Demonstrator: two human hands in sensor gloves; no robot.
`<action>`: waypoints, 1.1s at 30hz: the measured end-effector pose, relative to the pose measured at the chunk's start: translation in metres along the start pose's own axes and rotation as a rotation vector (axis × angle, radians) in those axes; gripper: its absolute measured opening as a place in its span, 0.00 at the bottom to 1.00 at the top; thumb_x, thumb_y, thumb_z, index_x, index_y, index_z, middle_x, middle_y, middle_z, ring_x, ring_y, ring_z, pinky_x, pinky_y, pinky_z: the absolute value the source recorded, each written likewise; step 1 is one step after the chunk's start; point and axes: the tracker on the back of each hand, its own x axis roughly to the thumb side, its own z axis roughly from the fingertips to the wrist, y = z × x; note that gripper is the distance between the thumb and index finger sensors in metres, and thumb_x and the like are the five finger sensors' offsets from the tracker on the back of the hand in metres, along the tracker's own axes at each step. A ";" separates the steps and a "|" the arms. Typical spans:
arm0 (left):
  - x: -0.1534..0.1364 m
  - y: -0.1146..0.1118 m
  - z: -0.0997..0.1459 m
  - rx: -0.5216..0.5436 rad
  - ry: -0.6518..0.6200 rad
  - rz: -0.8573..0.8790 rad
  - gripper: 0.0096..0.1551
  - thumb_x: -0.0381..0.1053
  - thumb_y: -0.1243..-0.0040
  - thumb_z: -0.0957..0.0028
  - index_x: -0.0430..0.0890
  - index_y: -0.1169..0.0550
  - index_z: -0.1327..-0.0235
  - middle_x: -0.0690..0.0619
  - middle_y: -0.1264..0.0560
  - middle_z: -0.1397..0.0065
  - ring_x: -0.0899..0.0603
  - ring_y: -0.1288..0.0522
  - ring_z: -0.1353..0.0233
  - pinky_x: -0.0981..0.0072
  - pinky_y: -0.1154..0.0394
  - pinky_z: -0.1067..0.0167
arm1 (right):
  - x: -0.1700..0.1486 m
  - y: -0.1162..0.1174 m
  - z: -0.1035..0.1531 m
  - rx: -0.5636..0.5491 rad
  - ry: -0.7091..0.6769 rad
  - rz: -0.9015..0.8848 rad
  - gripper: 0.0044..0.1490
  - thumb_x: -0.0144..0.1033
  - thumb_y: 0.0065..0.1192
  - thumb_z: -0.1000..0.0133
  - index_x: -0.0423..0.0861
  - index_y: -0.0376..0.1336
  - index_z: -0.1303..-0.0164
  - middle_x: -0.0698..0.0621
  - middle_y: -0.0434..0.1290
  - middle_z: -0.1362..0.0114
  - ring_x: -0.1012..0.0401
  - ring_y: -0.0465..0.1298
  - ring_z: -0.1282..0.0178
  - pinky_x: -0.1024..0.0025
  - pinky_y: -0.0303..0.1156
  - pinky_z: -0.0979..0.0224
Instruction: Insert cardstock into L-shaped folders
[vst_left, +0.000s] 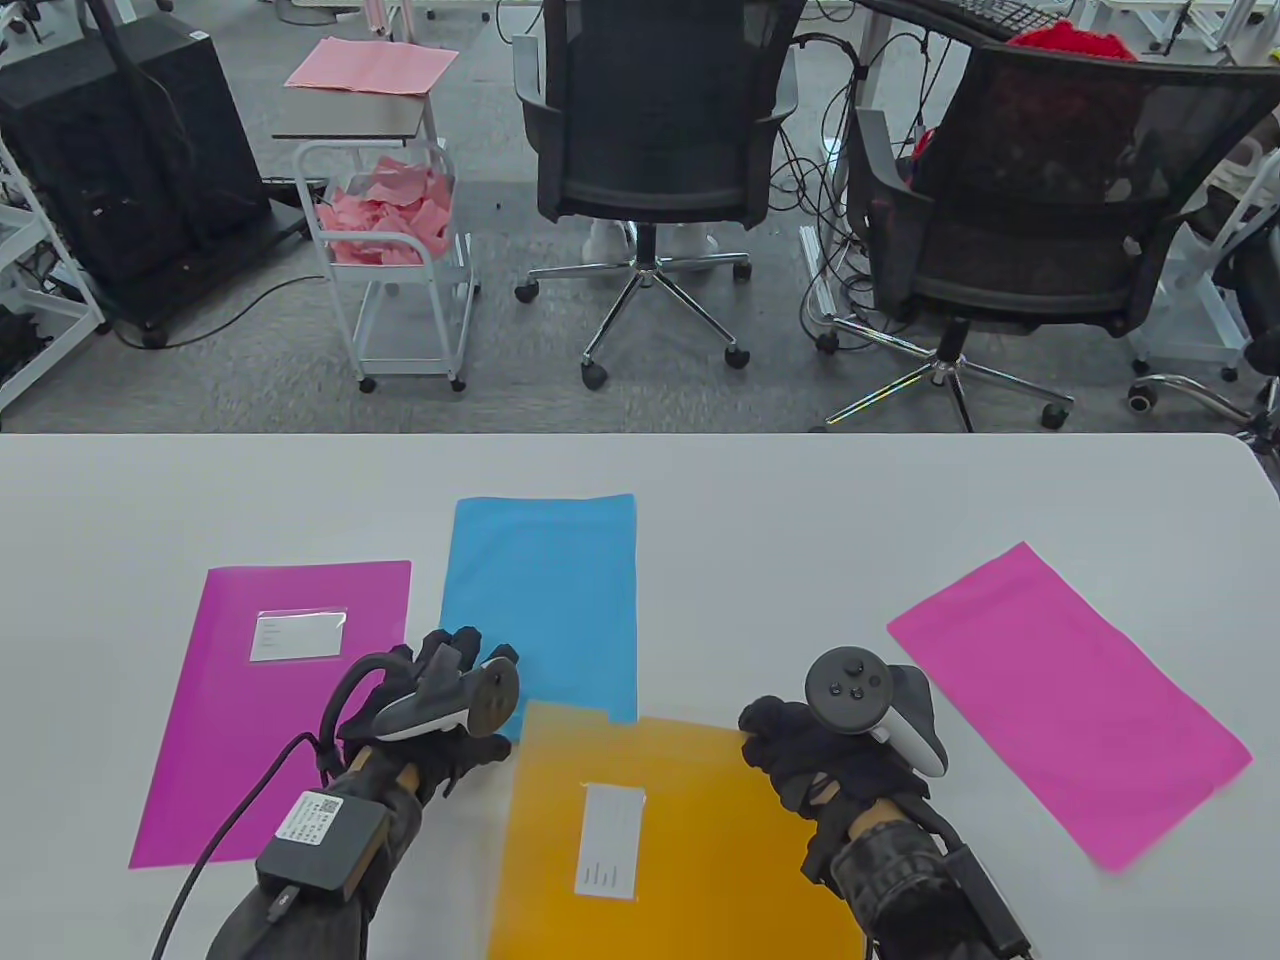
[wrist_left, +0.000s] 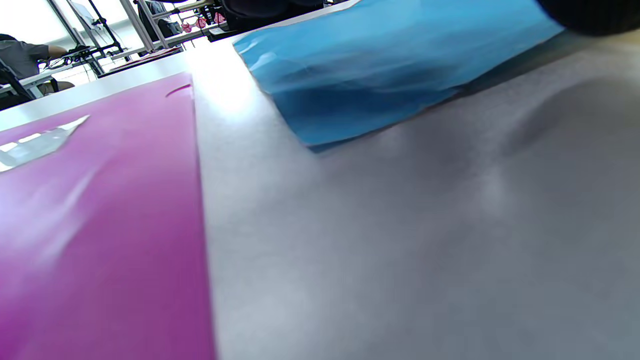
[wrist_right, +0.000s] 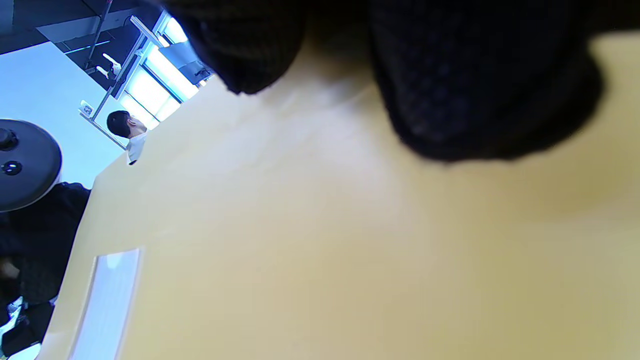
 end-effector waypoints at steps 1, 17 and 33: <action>0.003 -0.002 -0.001 -0.003 -0.010 -0.001 0.53 0.77 0.41 0.61 0.64 0.47 0.24 0.46 0.46 0.16 0.34 0.39 0.15 0.30 0.38 0.28 | 0.000 0.000 0.000 0.003 0.002 0.001 0.29 0.41 0.64 0.56 0.44 0.62 0.47 0.37 0.75 0.58 0.53 0.81 0.80 0.63 0.79 0.80; 0.027 0.004 0.011 0.337 -0.067 -0.145 0.23 0.58 0.44 0.53 0.54 0.21 0.46 0.53 0.16 0.38 0.43 0.11 0.39 0.45 0.20 0.39 | -0.003 -0.001 0.001 0.017 0.028 -0.004 0.29 0.41 0.64 0.56 0.44 0.62 0.47 0.37 0.75 0.58 0.52 0.81 0.80 0.62 0.79 0.81; -0.111 0.098 0.125 0.939 0.123 1.298 0.25 0.48 0.40 0.53 0.56 0.26 0.41 0.54 0.16 0.46 0.46 0.09 0.55 0.48 0.17 0.48 | -0.010 -0.006 0.003 -0.002 0.046 -0.049 0.28 0.41 0.64 0.56 0.44 0.62 0.47 0.38 0.74 0.57 0.52 0.81 0.79 0.62 0.79 0.80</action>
